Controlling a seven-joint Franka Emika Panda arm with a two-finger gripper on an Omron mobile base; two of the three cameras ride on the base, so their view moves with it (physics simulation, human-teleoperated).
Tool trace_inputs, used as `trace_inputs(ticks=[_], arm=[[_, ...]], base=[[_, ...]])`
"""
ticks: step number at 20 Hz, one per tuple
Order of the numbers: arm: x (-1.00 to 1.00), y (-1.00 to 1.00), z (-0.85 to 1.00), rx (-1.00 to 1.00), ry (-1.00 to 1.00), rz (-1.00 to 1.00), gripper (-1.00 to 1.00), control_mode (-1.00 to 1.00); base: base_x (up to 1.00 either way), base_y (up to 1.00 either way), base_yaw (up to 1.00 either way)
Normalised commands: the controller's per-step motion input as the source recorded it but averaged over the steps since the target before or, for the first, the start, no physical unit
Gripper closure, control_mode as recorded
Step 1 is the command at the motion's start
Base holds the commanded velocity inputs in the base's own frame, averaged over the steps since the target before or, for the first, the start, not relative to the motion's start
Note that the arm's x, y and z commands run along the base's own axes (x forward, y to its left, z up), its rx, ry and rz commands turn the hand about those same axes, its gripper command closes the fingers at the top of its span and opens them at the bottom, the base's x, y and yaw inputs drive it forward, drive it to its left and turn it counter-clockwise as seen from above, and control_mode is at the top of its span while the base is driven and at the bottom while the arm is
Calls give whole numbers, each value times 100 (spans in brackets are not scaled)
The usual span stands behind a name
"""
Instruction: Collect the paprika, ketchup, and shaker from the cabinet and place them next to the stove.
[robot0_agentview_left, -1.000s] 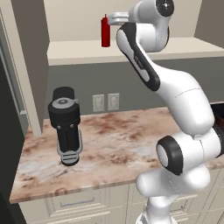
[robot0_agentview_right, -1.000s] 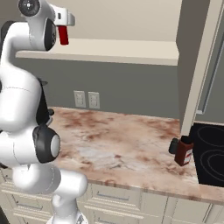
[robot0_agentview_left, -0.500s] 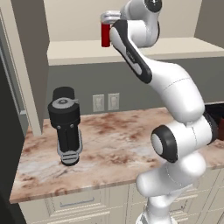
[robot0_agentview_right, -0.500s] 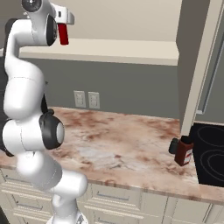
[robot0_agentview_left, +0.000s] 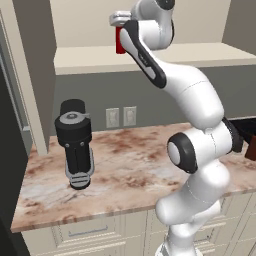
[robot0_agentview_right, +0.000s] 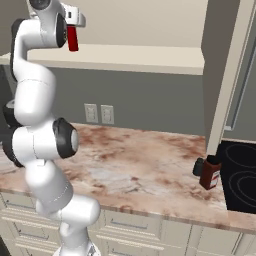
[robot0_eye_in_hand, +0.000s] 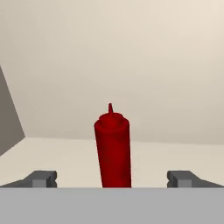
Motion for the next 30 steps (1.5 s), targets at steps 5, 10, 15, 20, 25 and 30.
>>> trace_inputs(ticks=[5, 10, 15, 20, 25, 30], arm=[[31, 11, 0, 0, 4, 0, -100, -100], [28, 4, -2, 0, 3, 0, -100, -100], [24, 0, -8, 0, 4, 0, -100, -100], [19, 12, -8, 0, 4, 0, -100, -100], [18, 6, -10, 0, 4, 0, -100, -100], [19, 7, -12, 0, 5, 0, 100, -100]], base=[[0, 0, 0], [0, 0, 0], [0, 0, 0], [0, 0, 0], [0, 0, 0], [0, 0, 0]])
